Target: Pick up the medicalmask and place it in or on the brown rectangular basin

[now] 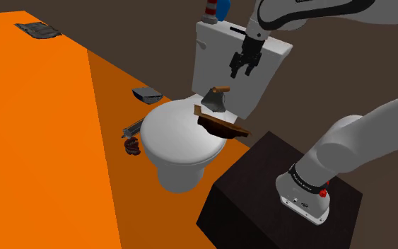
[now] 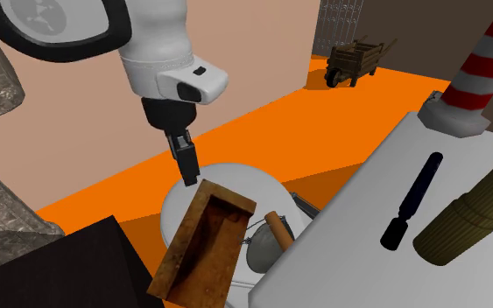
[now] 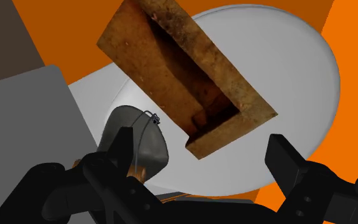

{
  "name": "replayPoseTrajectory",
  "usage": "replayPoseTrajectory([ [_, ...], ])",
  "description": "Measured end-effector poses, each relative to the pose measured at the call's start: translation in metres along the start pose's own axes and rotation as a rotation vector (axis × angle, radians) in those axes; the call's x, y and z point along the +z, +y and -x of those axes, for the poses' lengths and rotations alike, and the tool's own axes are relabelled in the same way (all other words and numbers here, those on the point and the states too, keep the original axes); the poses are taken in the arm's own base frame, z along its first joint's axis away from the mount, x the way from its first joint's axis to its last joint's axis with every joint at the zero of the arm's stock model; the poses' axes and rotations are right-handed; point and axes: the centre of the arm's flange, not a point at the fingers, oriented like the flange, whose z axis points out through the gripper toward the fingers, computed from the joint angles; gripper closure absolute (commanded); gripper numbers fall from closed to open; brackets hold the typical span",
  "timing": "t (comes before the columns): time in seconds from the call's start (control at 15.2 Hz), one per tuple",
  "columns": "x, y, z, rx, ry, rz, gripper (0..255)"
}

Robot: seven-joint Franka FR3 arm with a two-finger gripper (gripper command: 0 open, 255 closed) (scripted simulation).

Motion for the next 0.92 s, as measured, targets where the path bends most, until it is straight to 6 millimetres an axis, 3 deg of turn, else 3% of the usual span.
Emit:
replayPoseTrajectory([
  [0.92,0.110,0.076,-0.137,0.032,-0.024,-0.029,0],
])
